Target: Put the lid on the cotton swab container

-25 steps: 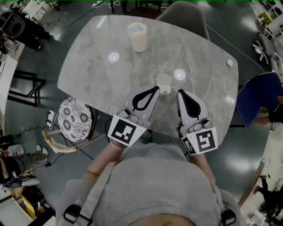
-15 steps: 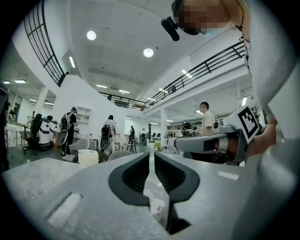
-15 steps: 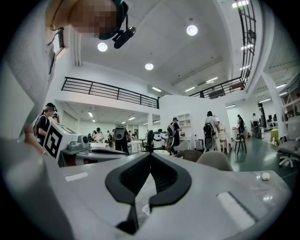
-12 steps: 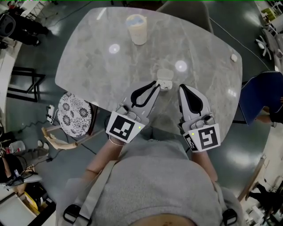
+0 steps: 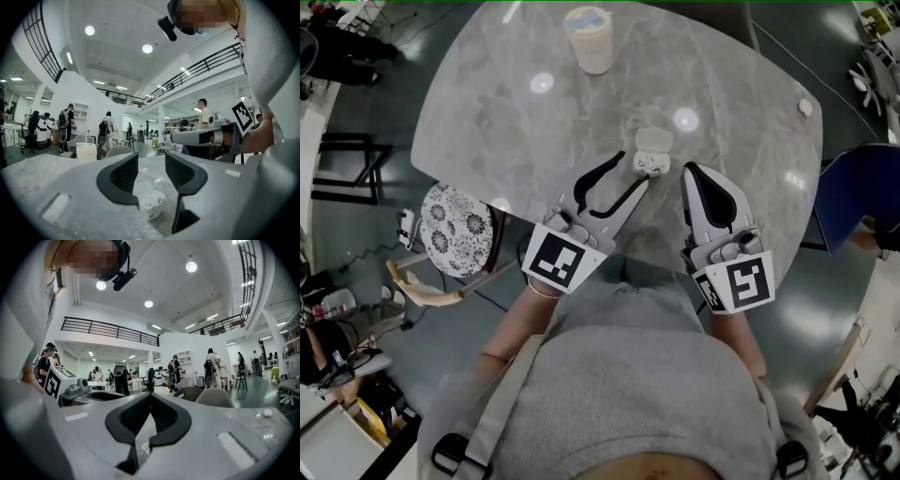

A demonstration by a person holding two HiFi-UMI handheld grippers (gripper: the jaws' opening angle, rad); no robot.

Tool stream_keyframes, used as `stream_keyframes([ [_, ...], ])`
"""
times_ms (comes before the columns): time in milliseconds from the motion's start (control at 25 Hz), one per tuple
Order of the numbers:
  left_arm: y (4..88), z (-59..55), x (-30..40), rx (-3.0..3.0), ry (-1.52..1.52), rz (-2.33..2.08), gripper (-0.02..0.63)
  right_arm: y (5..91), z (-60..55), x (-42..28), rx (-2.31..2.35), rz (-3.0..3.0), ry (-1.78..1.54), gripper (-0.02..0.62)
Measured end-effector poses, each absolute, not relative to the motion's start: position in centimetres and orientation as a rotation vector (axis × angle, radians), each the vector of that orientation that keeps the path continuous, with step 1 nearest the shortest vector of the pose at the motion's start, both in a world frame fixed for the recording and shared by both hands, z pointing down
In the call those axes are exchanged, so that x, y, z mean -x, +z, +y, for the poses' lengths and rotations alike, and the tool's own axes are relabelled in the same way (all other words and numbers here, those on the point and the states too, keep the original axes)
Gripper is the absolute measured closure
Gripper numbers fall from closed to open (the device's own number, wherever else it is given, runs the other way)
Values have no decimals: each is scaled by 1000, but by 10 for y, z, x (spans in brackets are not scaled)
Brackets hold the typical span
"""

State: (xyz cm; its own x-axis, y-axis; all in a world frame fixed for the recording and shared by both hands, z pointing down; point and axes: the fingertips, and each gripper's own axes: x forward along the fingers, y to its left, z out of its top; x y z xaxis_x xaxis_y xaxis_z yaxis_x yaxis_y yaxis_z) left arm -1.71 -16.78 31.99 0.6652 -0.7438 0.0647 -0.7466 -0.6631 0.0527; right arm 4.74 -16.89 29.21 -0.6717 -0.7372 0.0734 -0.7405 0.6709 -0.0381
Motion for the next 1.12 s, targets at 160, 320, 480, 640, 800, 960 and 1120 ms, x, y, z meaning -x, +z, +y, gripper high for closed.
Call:
stream_keyframes([
  [160,328,-167,16,-2792,68,-1239,406,296,-170,-47,-1245,-2817,109,594],
  [320,340,-168,17,-2780,95,-1221,396,299,-171,-47,-1240,-2811,120,594],
  [480,354,-169,19,-2754,126,-1219,377,305,-171,-50,-1246,-2798,140,594],
  [640,366,-170,17,-2752,160,-1195,359,309,-171,-50,-1245,-2790,153,594],
  [800,377,-173,16,-2744,182,-1186,357,312,-172,-47,-1233,-2792,162,594],
  [960,387,-176,17,-2729,201,-1190,341,314,-171,-45,-1217,-2790,173,594],
  [1120,401,-178,17,-2714,220,-1192,341,317,-169,-41,-1193,-2790,177,594],
])
